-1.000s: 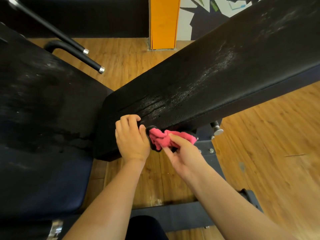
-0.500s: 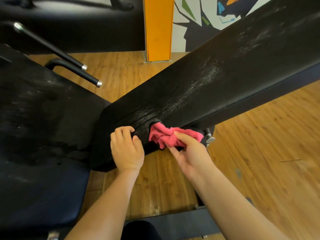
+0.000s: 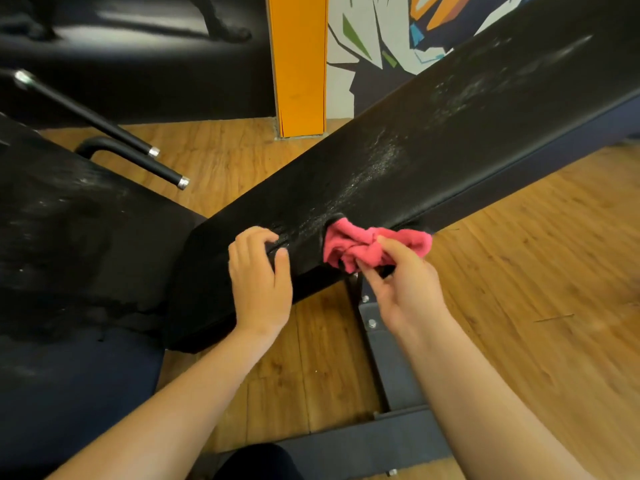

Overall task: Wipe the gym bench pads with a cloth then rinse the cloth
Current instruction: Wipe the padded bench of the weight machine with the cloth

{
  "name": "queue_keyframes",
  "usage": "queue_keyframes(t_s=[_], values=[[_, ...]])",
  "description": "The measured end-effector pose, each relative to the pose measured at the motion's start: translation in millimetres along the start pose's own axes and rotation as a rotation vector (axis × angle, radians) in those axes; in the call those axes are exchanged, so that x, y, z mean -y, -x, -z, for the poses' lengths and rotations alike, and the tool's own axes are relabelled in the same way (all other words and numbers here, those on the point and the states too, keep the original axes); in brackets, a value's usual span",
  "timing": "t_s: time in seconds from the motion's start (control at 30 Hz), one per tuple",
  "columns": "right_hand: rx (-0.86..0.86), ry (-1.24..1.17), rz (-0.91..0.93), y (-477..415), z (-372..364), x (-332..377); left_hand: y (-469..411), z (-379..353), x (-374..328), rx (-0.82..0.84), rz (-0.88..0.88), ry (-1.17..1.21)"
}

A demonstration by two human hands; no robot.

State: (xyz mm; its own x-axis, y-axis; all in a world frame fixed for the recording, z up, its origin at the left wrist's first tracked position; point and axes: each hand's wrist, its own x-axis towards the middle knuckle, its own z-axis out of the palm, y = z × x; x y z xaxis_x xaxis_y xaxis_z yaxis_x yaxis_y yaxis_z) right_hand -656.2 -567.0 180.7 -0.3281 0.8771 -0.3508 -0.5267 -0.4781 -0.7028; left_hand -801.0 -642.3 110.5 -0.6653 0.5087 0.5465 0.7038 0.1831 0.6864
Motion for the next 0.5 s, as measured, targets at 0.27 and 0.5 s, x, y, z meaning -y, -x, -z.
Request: queue_keyframes(t_s=[0.27,0.5], values=[[-0.100,0.161,0.002,-4,15,-11,-49,-67,-88,0.220,-0.261,0.161],[-0.136,0.187,0.336,-23,16,33,-57,-66,-74,0.221,-0.095,0.438]])
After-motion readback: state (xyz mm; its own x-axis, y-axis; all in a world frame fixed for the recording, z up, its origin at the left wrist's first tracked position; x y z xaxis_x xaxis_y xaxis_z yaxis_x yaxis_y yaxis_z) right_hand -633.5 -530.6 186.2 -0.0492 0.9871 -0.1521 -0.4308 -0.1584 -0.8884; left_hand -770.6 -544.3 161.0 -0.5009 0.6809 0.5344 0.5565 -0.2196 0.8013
